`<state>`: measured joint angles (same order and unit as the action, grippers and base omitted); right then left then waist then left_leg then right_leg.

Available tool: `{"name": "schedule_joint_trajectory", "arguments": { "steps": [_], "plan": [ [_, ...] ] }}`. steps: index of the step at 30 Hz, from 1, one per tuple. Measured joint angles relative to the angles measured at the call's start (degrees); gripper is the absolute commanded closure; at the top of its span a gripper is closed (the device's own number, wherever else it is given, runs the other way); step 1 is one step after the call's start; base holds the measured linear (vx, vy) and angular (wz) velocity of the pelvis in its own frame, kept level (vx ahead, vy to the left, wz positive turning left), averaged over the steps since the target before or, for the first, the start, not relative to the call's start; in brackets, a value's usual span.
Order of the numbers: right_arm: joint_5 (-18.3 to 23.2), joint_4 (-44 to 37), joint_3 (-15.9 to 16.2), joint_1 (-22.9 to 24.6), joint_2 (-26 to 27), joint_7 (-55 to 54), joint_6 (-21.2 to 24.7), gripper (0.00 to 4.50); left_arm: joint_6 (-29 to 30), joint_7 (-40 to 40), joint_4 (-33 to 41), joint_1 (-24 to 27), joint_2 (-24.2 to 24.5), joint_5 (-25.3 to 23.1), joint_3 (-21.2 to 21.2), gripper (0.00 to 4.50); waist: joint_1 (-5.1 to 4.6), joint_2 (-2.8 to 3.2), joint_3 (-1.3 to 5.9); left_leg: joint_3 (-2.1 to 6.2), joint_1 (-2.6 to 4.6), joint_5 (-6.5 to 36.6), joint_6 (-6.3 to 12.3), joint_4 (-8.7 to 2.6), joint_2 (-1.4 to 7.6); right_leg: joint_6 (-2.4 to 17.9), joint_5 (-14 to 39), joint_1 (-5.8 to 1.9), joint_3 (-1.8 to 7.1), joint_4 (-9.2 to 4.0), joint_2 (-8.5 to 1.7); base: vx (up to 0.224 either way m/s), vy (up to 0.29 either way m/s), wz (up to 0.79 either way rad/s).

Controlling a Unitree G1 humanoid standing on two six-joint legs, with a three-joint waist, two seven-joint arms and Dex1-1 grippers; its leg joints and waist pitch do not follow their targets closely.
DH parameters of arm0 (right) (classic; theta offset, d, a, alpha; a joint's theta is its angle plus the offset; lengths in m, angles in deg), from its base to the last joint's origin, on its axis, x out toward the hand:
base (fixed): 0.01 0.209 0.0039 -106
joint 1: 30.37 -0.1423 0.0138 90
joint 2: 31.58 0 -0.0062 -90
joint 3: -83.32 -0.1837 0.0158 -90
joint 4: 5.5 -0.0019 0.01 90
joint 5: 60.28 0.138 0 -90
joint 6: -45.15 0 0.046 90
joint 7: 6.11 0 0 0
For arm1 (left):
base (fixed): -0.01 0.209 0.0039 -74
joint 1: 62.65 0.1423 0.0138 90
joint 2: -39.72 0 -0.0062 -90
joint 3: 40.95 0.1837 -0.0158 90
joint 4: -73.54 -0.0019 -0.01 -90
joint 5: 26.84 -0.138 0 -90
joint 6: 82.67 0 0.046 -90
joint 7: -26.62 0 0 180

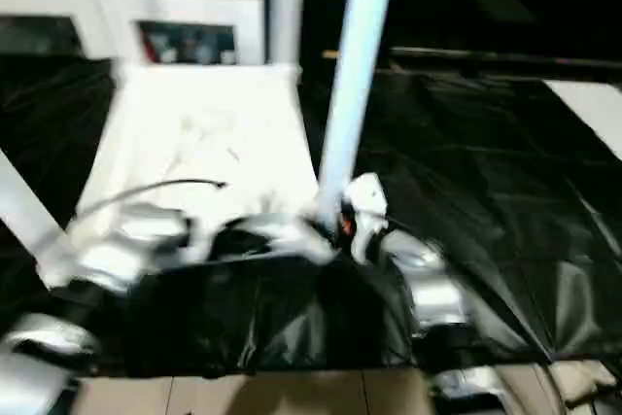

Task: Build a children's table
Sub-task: Rotate leg to tighten

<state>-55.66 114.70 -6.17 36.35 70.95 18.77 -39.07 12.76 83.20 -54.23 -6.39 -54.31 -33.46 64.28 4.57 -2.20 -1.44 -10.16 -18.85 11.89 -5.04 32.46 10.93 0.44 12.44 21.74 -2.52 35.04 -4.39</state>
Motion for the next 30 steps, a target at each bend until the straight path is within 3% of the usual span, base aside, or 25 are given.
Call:
{"name": "schedule_joint_trajectory", "arguments": {
  "steps": [5,6,9,13,18,23,25,29,30],
  "plan": [
    [-2.16,0.28,-0.64,-0.12,3.82,-9.70,-0.45,2.47,0.52,-2.91,0.21,0.21,-1.15,-1.07,0.09,4.50,-0.62,-0.14,0.32,0.04,0.08,0.00,0.00,-0.14,-0.06,-0.03,0.01,-0.01,0.01,-0.08,0.01,0.000,0.000,0.00],
    [-2.25,0.42,-0.64,-0.12,3.82,-9.71,-0.88,1.94,0.53,-2.92,0.37,0.26,-1.15,-1.07,0.09,4.50,-0.74,-0.13,0.31,0.04,0.03,0.00,0.00,-0.14,-0.07,-0.03,0.01,0.01,0.02,-0.10,0.01,0.000,0.000,0.00],
    [-1.97,0.47,-0.67,0.04,3.90,-9.14,-1.97,1.78,0.43,-2.44,0.84,0.41,-1.03,-1.07,0.03,4.50,-1.06,-0.10,0.29,0.04,-0.14,0.00,0.00,-0.14,-0.09,-0.04,0.00,0.10,0.05,-0.12,0.01,0.000,0.000,0.00],
    [-1.57,0.26,-0.61,0.05,3.11,-4.94,-2.20,1.33,0.23,-1.51,2.19,1.20,-0.36,-0.91,-0.27,4.50,-1.15,-0.07,0.23,0.04,-0.17,0.00,0.00,-0.18,-0.08,-0.28,-0.15,0.14,0.05,-0.11,0.01,0.000,0.000,0.00],
    [0.10,-1.41,2.13,0.54,-1.98,6.58,-2.03,0.89,-0.66,2.49,3.85,1.89,1.98,0.47,-0.25,4.50,-1.15,0.19,0.16,0.04,-0.20,0.00,-0.01,-0.62,-0.02,-0.31,-0.11,0.29,-0.04,-0.09,0.08,0.000,0.000,0.00],
    [2.08,-4.35,6.27,1.43,-8.96,21.79,-1.46,0.89,-2.61,10.24,4.15,2.34,5.72,3.17,-0.24,4.50,-1.09,0.22,0.09,0.06,-0.24,-0.01,0.00,-0.65,0.08,-0.10,0.22,0.33,-0.10,-0.06,0.20,0.000,0.000,0.00],
    [2.57,-4.73,7.33,1.46,-11.47,27.95,-1.39,1.21,-3.20,13.28,4.16,2.38,6.97,3.81,-0.23,4.50,-0.96,0.20,0.09,0.05,-0.30,-0.06,0.12,-0.53,0.06,-0.05,0.39,0.30,-0.08,-0.07,0.16,0.000,0.000,0.00],
    [3.68,-4.60,8.64,0.79,-14.67,36.29,-1.37,1.25,-4.14,18.38,3.74,2.36,9.04,5.20,-0.12,4.50,-0.76,0.14,0.04,-0.02,-0.38,-0.08,0.47,-0.47,0.06,0.11,0.51,0.31,-0.11,-0.10,0.12,0.000,0.000,0.00],
    [3.78,-4.57,8.86,0.78,-14.81,37.16,-1.36,1.53,-4.28,18.93,3.74,2.35,9.12,5.28,-0.09,4.50,-0.66,0.09,0.01,-0.02,-0.38,-0.08,0.47,-0.46,0.07,0.12,0.52,0.31,-0.12,-0.10,0.13,0.000,0.000,0.00]
  ]
}}
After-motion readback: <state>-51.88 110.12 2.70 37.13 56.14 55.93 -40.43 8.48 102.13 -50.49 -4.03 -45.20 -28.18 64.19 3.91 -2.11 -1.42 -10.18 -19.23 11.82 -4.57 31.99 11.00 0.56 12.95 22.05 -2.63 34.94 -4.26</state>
